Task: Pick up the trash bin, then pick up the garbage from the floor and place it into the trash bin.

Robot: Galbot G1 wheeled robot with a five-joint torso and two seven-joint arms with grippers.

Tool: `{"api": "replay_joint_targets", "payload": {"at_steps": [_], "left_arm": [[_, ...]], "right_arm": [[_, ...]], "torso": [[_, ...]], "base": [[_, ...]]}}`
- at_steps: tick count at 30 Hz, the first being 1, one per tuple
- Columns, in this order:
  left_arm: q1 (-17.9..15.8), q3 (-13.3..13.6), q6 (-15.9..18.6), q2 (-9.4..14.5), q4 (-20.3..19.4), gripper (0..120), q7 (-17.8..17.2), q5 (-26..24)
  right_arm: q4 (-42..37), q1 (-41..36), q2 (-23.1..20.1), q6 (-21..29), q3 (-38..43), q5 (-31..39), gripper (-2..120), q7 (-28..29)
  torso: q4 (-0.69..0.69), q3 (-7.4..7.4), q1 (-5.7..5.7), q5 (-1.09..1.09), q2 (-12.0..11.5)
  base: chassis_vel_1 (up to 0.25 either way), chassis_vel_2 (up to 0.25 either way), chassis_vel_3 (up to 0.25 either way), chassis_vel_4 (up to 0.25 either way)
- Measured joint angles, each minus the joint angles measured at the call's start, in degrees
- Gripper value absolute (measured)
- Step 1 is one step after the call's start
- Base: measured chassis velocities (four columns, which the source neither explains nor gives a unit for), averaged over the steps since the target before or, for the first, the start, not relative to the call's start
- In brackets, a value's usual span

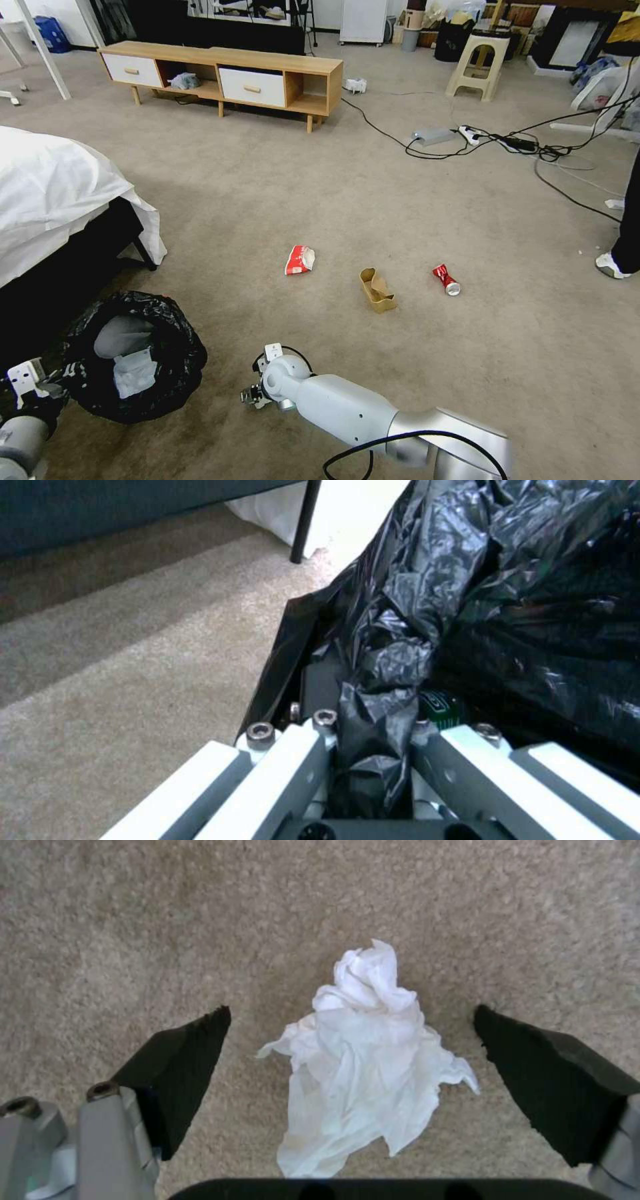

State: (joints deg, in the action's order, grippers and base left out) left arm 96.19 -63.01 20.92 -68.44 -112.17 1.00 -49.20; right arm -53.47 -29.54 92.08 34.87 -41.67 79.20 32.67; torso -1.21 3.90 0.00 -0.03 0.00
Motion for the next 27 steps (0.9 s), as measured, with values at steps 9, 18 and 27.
{"api": "replay_joint_targets", "payload": {"at_steps": [9, 18, 27], "left_arm": [[-0.21, 0.17, 0.00, 0.01, -0.13, 1, -0.01, -0.11], [-1.31, 0.95, 0.37, -0.37, -0.67, 1, -0.45, -0.17], [-1.31, 0.26, 0.48, 0.07, -0.73, 1, -0.54, -0.87]], "right_arm": [[-2.65, -0.42, -0.20, 0.04, -1.55, 2.69, 74, 2.68], [-9.42, -0.34, -1.36, -0.06, -5.15, 9.11, 33, 8.99], [-12.29, 0.91, -1.43, -0.56, -5.73, 12.19, 4, 12.78]], "torso": [[0.09, 0.01, 0.00, 0.05, -0.01], [0.05, 0.01, 0.01, 0.03, -0.02], [0.03, -0.01, 0.01, 0.03, -0.01]], "base": [[0.000, 0.000, 0.000, 0.000], [0.000, 0.000, 0.000, 0.000], [0.000, 0.000, 0.000, 0.000]]}}
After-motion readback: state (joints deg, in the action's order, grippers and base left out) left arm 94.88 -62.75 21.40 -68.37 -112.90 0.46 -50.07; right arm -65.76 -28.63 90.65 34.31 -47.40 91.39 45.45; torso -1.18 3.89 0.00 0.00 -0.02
